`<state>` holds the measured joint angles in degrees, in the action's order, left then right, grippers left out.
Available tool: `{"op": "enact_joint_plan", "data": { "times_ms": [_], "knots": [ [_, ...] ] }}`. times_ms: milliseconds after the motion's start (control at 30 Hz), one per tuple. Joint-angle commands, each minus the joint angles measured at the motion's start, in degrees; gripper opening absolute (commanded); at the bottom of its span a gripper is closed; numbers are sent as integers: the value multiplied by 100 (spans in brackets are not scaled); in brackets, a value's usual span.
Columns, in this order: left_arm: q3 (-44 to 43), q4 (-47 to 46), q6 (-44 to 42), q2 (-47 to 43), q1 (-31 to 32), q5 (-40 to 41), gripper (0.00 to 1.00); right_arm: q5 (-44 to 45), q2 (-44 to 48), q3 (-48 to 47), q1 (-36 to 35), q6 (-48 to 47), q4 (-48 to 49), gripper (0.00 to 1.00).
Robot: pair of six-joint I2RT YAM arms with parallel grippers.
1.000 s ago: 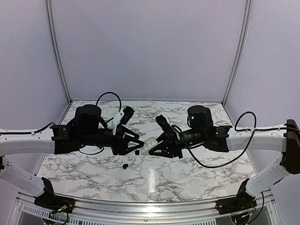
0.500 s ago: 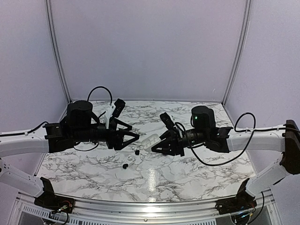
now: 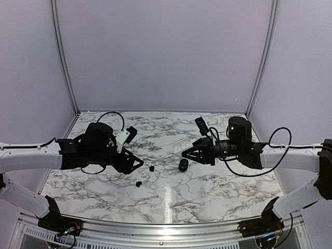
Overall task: Insert the wireless bluetooth earbuds into the charging case
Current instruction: Move the right earbud to the center of the board.
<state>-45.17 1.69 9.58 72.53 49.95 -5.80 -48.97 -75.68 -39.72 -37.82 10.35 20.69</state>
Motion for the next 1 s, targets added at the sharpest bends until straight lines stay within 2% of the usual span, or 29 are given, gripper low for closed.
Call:
{"op": "enact_joint_plan", "data": {
  "times_ms": [0, 200, 367, 633, 767, 867, 967],
  "knots": [
    [-54, 639, 67, 229, -73, 279, 72, -15, 216, 141, 126, 71, 163, 0],
    [216, 551, 345, 506, -173, 209, 70, -225, 535, 427, 73, -329, 298, 0],
    [224, 336, 558, 781, -275, -5, 68, 92, 1051, 551, -330, -1002, 69, 0],
    [169, -64, 784, 1085, -523, -191, 66, 383, 1354, 694, -555, -1307, -8, 0],
    [-267, 5, 487, 1461, -571, -108, 67, 380, 1316, 706, -552, -1261, -2, 0],
    [-864, 448, -34, 1894, -671, -213, 68, 338, 1268, 690, -553, -1238, -3, 0],
    [-1486, 962, -465, 2300, -711, 8, 68, 331, 1265, 684, -557, -1229, -8, 0]
  ]
}}
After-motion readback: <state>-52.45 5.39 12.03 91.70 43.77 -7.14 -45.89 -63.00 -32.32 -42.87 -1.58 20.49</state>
